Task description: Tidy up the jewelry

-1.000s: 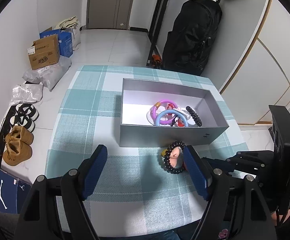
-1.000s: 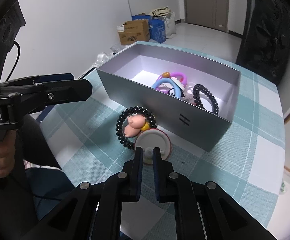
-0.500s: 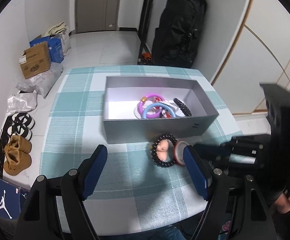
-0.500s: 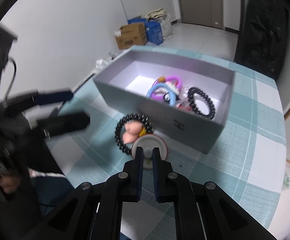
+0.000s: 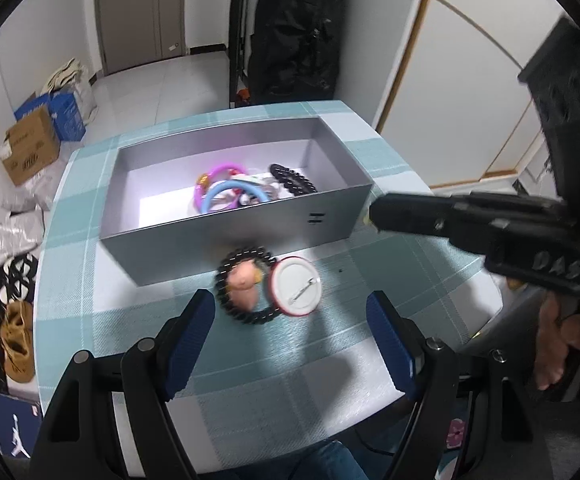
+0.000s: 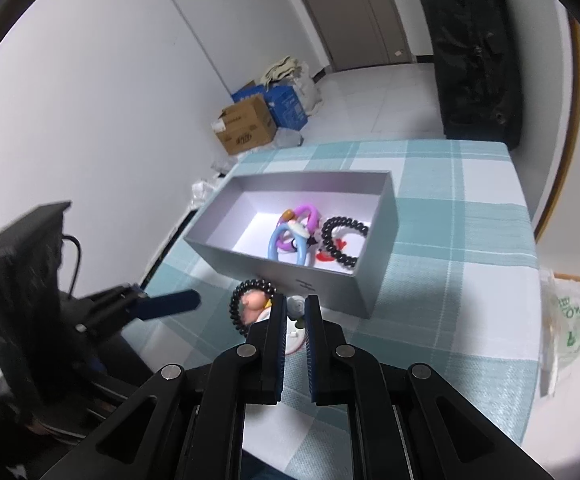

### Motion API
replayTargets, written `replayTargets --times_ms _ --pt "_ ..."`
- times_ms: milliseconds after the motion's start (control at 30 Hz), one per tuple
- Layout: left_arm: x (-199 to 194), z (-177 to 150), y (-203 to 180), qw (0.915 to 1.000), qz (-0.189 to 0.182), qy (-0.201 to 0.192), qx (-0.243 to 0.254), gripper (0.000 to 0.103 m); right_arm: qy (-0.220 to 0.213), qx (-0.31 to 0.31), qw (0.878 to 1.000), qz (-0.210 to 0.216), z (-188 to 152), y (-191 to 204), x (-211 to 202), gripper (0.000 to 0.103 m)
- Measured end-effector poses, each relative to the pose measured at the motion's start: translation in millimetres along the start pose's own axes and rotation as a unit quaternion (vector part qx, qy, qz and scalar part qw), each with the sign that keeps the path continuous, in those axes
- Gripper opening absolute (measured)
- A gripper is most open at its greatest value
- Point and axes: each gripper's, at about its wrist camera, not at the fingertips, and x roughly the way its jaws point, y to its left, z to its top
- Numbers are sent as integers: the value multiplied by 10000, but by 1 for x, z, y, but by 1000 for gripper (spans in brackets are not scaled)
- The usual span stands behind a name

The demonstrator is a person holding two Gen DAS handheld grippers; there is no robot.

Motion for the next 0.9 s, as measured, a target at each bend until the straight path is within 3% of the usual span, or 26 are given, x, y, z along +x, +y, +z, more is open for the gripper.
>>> replayTargets --times_ms 167,333,433,567,733,867,900 --pt "13 1 -17 9986 391 57 364 74 -168 208 9996 51 1 -12 -16 8" --pt "30 -3 -31 9920 985 195 765 74 -260 392 9989 22 1 -23 -25 8" --pt "32 -5 -34 9886 1205 185 889 66 -281 466 9985 4 1 -28 -29 8" --pt "34 -8 -34 9890 1128 378 877 35 -279 461 9985 5 1 -30 -31 8" --pt "29 -7 -35 9923 924 286 767 30 -330 497 9982 42 2 -31 -35 8" --pt "26 1 -30 9965 560 215 582 6 -362 485 9982 54 2 -30 -36 8" --pt "27 3 -28 9973 480 228 506 5 -366 489 9981 50 2 -30 -36 8"
